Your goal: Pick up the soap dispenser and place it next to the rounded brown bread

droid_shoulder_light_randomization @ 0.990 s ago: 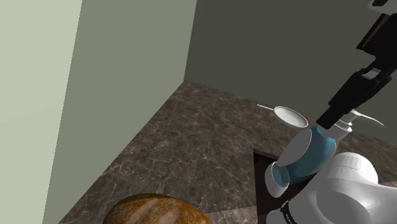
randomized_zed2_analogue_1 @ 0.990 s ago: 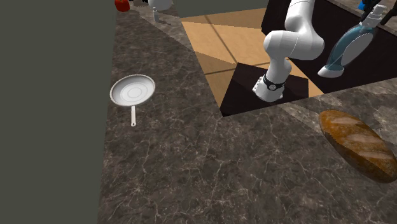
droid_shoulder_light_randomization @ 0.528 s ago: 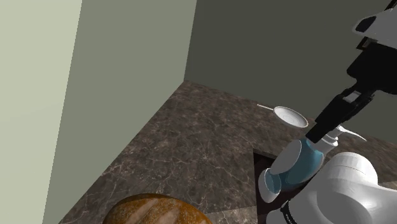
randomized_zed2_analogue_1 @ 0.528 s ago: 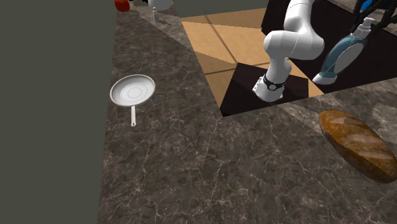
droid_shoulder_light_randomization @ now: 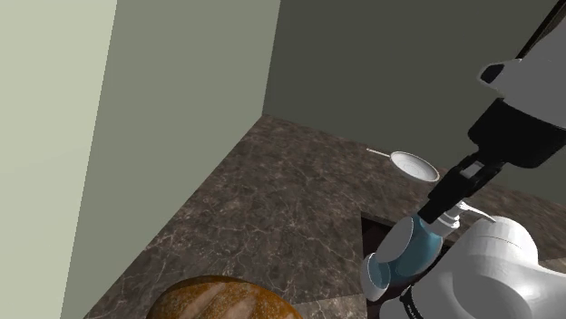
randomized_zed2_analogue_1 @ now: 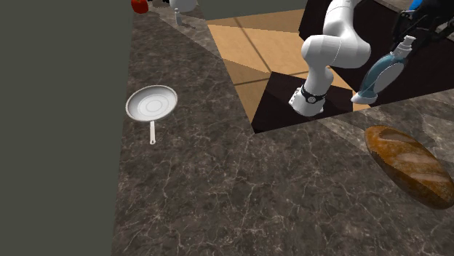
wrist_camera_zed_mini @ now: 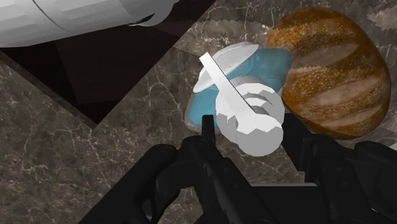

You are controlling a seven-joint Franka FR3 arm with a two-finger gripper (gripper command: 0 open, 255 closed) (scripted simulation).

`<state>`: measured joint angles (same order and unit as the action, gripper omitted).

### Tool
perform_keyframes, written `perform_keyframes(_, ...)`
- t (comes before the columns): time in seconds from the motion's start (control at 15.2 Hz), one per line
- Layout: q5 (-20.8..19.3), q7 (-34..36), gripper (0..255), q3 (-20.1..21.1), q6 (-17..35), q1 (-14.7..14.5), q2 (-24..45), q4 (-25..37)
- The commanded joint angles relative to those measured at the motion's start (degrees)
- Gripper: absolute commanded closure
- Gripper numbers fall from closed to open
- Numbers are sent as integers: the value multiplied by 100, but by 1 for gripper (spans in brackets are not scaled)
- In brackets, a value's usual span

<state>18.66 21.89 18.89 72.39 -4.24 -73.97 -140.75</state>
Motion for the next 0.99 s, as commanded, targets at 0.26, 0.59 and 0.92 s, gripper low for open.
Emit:
perform_keyframes(0.26, 138, -9, 255, 132, 241, -88, -319, -557)
perform_keyframes(0.59, 271, -14, 255, 265, 445, -173, -570, -1014)
perform_keyframes(0.92, 425, -12, 255, 421, 645, -272, -811, -1458)
